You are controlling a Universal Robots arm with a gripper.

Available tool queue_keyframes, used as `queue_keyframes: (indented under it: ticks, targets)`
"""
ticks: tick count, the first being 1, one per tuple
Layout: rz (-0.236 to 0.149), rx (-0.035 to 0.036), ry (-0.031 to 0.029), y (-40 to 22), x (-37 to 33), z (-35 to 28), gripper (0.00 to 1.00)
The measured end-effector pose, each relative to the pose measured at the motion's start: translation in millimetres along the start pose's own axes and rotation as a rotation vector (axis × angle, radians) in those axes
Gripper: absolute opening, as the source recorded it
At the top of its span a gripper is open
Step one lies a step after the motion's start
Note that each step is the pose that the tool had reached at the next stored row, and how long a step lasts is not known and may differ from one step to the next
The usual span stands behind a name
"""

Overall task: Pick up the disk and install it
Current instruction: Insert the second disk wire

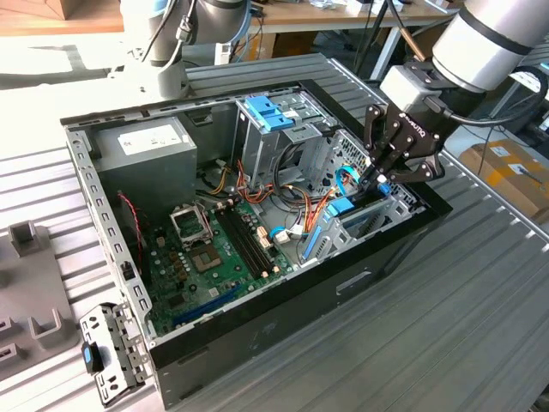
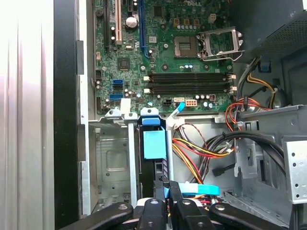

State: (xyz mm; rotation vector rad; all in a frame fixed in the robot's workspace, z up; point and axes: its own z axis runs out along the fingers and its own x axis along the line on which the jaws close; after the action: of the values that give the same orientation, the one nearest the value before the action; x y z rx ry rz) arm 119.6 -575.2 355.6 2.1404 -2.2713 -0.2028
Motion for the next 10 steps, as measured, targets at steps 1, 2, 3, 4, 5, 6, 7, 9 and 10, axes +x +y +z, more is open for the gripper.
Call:
queue_keyframes:
  ticks: [1,2,3,4,5,6,7,9,10]
  targets:
    - [0.000,-0.0003,-0.0006,-0.7,0.1,0.1,0.16]
    - [0.000,-0.0008,-0.0021,-1.6,0.2,0.2,0.16]
    - [0.000,-0.0014,-0.0038,-2.4,0.3,0.4,0.16]
    - [0.000,-0.0015,-0.0046,-2.9,0.5,0.4,0.16]
    - [0.000,-0.0017,-0.0054,-3.3,0.8,0.5,0.16]
    - [0.000,-0.0018,-0.0060,-3.5,1.0,0.6,0.16]
    - [0.000,-0.0019,-0.0068,-3.7,1.2,0.7,0.16]
    - [-0.001,-0.0023,-0.0086,-4.2,1.9,1.4,0.16]
    - [-0.001,-0.0024,-0.0088,-4.3,2.1,1.7,0.16]
